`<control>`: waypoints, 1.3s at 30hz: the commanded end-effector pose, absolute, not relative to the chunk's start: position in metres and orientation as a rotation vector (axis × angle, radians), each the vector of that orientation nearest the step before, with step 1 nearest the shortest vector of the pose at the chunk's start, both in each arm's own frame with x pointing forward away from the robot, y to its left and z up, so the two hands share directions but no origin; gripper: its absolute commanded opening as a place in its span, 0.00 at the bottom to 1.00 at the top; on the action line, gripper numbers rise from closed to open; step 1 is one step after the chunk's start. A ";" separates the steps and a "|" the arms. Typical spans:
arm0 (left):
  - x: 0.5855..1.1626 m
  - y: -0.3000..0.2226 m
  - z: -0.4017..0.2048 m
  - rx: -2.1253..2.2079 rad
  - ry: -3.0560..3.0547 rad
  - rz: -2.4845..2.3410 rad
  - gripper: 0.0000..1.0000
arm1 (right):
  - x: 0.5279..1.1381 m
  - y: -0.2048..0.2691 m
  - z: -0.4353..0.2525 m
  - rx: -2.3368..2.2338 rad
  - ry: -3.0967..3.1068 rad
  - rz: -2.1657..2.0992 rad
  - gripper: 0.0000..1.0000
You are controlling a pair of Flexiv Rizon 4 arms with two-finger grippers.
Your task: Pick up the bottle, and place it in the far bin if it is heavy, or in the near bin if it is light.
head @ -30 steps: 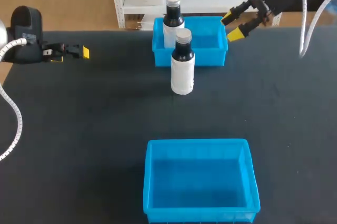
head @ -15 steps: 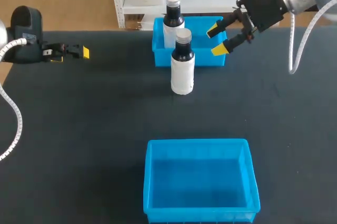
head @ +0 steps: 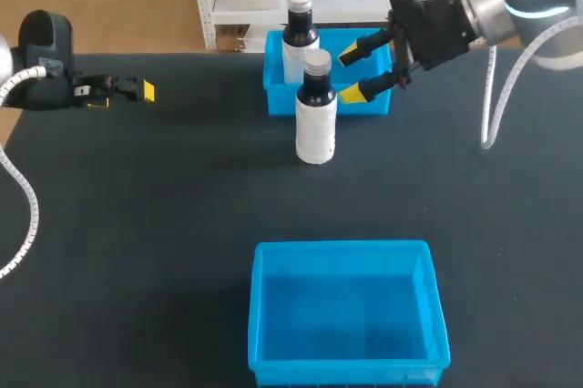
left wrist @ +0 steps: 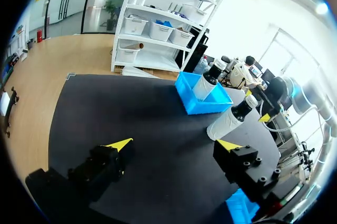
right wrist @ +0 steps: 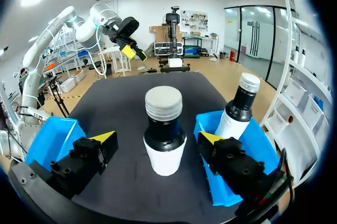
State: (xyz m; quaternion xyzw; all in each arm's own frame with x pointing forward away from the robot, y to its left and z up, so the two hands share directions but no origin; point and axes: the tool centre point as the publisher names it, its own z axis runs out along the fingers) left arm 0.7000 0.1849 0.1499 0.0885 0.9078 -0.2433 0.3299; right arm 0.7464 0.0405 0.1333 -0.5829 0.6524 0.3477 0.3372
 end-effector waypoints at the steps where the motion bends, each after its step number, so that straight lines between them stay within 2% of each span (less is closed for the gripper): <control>1: 0.700 0.185 0.150 0.231 2.374 -0.636 1.00 | 0.741 0.050 0.132 -1.477 1.706 0.838 1.00; 39: 0.700 0.185 0.150 0.231 2.374 -0.636 1.00 | 0.757 0.082 0.118 -1.528 1.663 0.965 1.00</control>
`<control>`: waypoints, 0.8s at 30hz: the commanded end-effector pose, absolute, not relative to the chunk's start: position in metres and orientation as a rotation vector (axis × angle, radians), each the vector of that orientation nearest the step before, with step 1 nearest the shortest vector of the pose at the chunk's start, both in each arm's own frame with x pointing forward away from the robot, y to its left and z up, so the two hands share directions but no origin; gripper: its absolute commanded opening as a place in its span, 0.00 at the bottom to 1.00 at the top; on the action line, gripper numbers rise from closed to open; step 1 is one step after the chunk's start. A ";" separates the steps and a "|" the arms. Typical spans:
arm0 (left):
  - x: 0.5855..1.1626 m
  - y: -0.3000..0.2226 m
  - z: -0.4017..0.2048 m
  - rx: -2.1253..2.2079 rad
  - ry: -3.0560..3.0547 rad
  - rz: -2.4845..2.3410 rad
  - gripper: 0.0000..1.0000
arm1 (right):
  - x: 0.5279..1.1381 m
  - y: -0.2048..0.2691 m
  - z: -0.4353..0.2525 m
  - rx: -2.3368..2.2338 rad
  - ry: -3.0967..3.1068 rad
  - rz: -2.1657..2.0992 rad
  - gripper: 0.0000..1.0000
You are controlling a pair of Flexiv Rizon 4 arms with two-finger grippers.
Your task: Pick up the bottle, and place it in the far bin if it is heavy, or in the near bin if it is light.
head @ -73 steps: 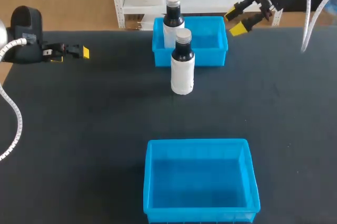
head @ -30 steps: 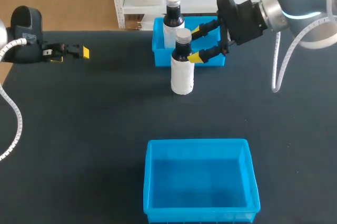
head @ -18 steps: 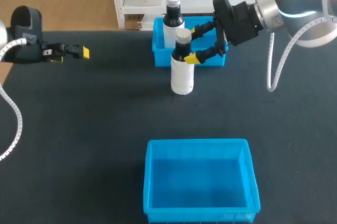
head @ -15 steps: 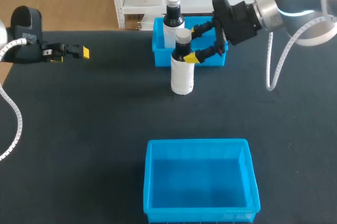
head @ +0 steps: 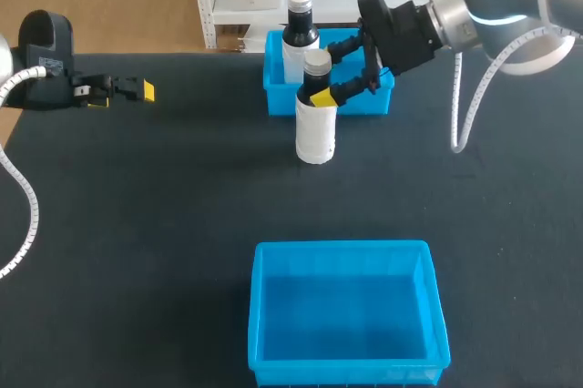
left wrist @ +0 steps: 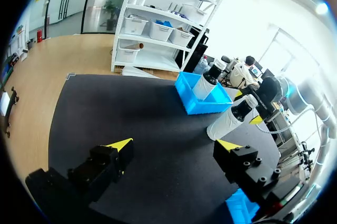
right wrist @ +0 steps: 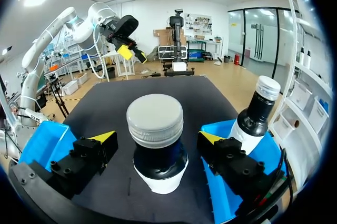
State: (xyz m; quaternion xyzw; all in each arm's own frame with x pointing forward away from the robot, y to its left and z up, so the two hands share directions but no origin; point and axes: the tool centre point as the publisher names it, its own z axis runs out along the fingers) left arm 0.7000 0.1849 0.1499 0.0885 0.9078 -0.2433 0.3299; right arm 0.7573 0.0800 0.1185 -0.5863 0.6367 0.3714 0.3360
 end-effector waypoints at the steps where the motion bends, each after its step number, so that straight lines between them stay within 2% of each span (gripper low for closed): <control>1: 0.700 0.185 0.150 0.231 2.374 -0.636 1.00 | 0.757 0.082 0.118 -1.528 1.663 0.967 1.00; 7: 0.700 0.185 0.150 0.231 2.374 -0.636 1.00 | 0.759 0.084 0.118 -1.527 1.661 0.969 1.00; 12: 0.700 0.185 0.150 0.231 2.374 -0.636 1.00 | 0.759 0.085 0.119 -1.527 1.658 0.969 0.94; 18: 0.700 0.185 0.150 0.231 2.374 -0.636 1.00 | 0.758 0.086 0.120 -1.529 1.655 0.974 0.73; 24: 0.700 0.185 0.150 0.231 2.374 -0.636 1.00 | 0.758 0.087 0.121 -1.530 1.653 0.973 0.59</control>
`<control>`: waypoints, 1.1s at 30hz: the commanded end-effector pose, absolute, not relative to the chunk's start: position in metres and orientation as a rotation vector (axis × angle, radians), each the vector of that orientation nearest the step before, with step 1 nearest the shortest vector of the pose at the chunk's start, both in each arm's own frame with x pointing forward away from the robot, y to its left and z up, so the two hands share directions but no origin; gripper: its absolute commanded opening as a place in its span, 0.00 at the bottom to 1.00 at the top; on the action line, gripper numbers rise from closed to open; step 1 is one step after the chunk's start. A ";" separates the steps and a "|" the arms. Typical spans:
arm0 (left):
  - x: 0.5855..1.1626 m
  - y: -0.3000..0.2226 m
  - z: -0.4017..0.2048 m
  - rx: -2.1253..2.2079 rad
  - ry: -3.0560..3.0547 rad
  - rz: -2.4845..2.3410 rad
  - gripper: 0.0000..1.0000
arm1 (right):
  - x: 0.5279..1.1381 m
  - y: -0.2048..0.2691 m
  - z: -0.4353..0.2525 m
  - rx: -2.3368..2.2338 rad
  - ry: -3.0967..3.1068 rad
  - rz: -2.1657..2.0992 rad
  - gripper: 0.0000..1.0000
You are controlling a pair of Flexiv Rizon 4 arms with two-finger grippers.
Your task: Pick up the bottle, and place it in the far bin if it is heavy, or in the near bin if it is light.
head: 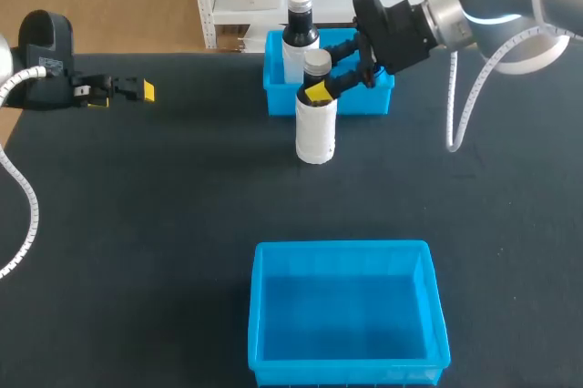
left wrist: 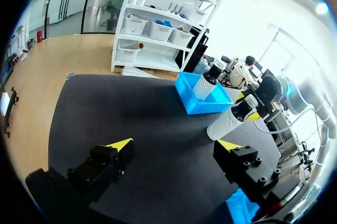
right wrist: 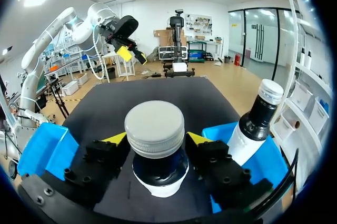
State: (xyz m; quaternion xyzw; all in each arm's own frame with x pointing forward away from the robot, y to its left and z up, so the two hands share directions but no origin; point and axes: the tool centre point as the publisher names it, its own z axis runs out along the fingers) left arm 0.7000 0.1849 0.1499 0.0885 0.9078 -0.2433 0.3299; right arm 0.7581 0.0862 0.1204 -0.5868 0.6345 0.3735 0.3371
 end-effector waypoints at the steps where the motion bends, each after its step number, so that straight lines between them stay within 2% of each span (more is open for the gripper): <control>1: 0.700 0.185 0.150 0.231 2.374 -0.636 1.00 | 0.758 0.087 0.121 -1.530 1.653 0.973 0.55; 2: 0.700 0.185 0.150 0.231 2.374 -0.636 1.00 | 0.758 0.087 0.121 -1.530 1.654 0.973 0.50; 7: 0.700 0.185 0.150 0.231 2.374 -0.636 1.00 | 0.758 0.088 0.121 -1.533 1.653 0.974 0.45; 9: 0.700 0.185 0.150 0.231 2.374 -0.636 1.00 | 0.757 0.088 0.121 -1.535 1.651 0.973 0.38; 12: 0.700 0.185 0.150 0.231 2.374 -0.636 1.00 | 0.757 0.089 0.121 -1.536 1.651 0.972 0.20; 13: 0.700 0.185 0.150 0.231 2.374 -0.636 1.00 | 0.757 0.089 0.121 -1.536 1.651 0.971 0.03; 14: 0.700 0.185 0.150 0.231 2.374 -0.636 1.00 | 0.756 0.089 0.121 -1.535 1.651 0.970 0.00; 33: 0.700 0.185 0.150 0.231 2.374 -0.636 1.00 | 0.748 0.060 0.186 -1.542 1.665 0.879 0.00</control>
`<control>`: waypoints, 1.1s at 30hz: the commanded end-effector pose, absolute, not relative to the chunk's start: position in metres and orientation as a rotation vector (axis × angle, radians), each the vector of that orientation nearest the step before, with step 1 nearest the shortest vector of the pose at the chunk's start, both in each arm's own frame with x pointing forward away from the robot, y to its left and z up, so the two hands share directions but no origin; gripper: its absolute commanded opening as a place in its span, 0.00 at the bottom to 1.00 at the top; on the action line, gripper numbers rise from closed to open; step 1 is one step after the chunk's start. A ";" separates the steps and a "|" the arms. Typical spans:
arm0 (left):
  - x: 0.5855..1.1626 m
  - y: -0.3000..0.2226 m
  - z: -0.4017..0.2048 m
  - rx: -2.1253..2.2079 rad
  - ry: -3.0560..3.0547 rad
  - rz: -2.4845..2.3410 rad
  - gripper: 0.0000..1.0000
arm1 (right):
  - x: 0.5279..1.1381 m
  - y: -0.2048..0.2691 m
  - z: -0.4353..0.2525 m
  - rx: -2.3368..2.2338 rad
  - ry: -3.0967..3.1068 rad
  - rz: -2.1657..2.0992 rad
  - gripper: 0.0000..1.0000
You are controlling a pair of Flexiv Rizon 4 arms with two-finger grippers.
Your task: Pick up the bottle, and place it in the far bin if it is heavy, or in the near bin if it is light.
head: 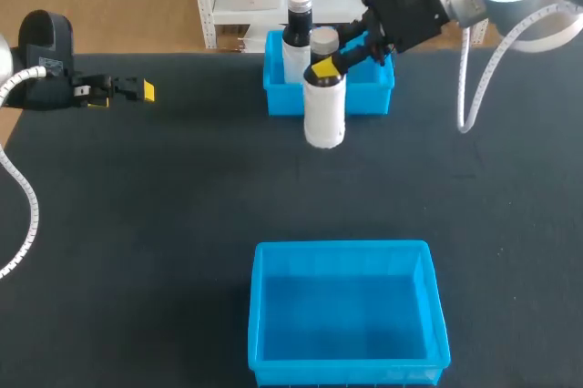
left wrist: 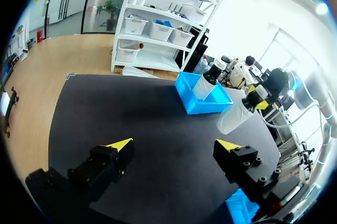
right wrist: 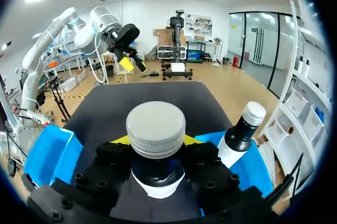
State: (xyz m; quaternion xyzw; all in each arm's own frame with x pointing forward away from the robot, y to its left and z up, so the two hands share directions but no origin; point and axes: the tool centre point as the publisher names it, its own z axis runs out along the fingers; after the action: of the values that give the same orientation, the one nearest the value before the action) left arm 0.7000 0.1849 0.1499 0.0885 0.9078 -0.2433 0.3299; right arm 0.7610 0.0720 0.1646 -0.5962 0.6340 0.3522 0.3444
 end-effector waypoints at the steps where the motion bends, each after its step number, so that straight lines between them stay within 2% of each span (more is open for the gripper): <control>1: 0.700 0.185 0.150 0.231 2.374 -0.636 1.00 | 0.747 0.057 0.190 -1.540 1.668 0.874 0.00; 17: 0.700 0.185 0.150 0.231 2.374 -0.636 1.00 | 0.732 0.010 0.234 -1.449 1.718 0.794 0.00; 33: 0.700 0.185 0.150 0.231 2.374 -0.636 1.00 | 0.719 -0.079 0.225 -1.255 1.822 0.743 0.00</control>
State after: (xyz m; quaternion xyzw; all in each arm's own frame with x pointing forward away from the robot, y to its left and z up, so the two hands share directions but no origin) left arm 0.7000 0.1849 0.1499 0.0885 0.9078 -0.2433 0.3299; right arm 0.7310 -0.0635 0.2249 -0.5075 0.7112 0.3098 0.3751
